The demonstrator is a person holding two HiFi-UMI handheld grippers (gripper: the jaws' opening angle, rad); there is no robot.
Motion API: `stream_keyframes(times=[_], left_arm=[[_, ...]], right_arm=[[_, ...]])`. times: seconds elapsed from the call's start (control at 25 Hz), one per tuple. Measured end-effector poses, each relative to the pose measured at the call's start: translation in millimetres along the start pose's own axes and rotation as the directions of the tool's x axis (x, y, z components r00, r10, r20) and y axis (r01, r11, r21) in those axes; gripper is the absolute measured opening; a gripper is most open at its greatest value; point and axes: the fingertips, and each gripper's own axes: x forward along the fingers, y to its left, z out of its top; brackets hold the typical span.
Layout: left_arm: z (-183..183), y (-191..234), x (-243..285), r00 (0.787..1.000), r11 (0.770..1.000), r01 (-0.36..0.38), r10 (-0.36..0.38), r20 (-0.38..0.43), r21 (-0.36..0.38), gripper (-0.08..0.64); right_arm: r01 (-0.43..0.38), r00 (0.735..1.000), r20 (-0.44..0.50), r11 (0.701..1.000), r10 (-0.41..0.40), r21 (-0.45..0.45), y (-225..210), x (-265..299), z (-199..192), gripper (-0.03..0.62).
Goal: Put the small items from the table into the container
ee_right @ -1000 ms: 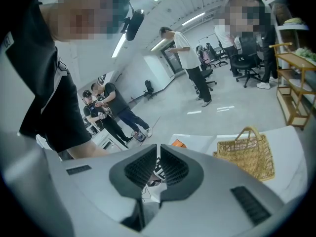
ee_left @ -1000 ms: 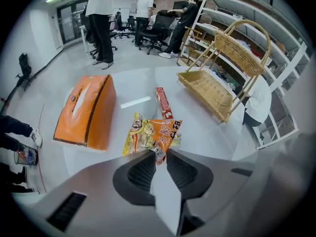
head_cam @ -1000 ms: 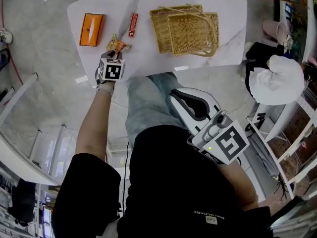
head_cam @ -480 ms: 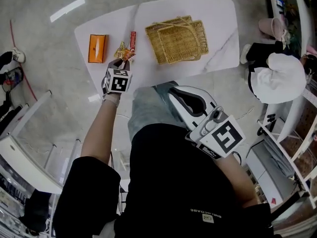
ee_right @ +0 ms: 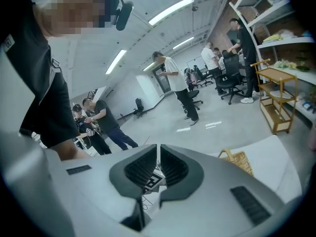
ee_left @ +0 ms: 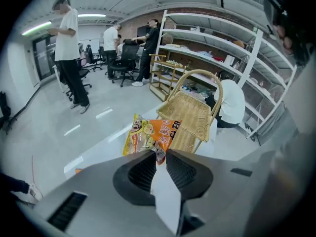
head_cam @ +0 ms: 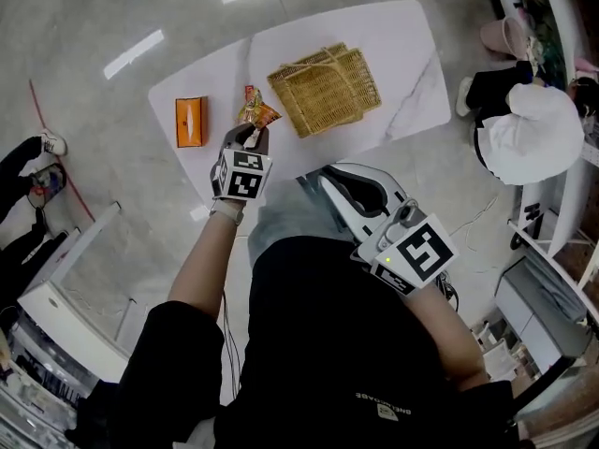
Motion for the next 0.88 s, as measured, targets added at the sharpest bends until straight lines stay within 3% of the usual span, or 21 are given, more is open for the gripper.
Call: stream_keyframes(times=[0.36,0.88], left_arm=[[60,-40,12,0.995,0.992,0.065,-0.072,0.066,0.105,0.066],[72,-79,42,0.984,0.973,0.17,-0.176,0.028,0.154,0.066]], right_arm=[[0.059,0.998,0.021,0.998,-0.06,0.024,-17,-23,-3,0.011],[0.148,0.988,0.042,0.985,-0.152,0.089,-44,-54,-17,0.012]])
